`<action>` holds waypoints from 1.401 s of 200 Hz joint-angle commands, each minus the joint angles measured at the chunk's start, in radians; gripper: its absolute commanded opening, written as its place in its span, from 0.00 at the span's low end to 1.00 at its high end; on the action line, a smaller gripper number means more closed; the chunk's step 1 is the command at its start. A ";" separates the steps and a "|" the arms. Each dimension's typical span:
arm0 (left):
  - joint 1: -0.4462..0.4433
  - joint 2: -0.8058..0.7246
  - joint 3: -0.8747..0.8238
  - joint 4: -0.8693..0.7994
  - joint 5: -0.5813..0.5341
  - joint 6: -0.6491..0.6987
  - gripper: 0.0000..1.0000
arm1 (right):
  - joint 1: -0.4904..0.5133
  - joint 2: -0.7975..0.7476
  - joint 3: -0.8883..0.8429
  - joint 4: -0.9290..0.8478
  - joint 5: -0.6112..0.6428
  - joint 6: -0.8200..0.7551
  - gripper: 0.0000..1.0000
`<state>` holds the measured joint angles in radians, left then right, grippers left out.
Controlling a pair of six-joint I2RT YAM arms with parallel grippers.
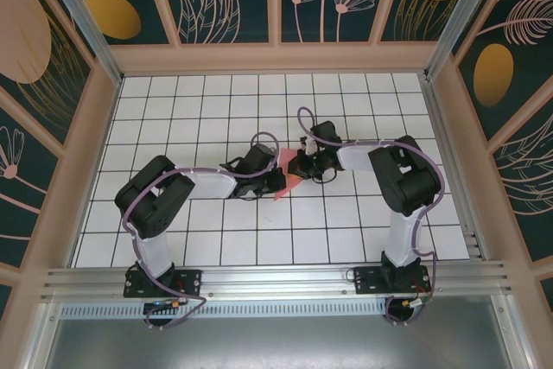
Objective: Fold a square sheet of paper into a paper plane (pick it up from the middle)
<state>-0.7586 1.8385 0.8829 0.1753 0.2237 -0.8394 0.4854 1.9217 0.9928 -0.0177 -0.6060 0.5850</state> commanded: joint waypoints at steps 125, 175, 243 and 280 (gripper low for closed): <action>-0.005 -0.112 -0.056 0.053 0.117 0.005 0.16 | 0.003 0.062 -0.002 -0.061 0.119 -0.014 0.08; -0.006 -0.054 -0.050 0.053 0.139 -0.008 0.18 | 0.003 0.070 -0.001 -0.062 0.118 -0.013 0.08; -0.007 -0.037 -0.063 -0.001 0.059 -0.016 0.18 | 0.003 0.073 0.001 -0.068 0.123 -0.016 0.07; -0.008 -0.045 -0.088 -0.001 0.042 -0.029 0.16 | 0.002 0.074 0.000 -0.071 0.123 -0.016 0.07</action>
<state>-0.7597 1.7897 0.8211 0.2016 0.2970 -0.8474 0.4862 1.9278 1.0035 -0.0311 -0.6037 0.5823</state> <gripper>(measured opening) 0.169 0.075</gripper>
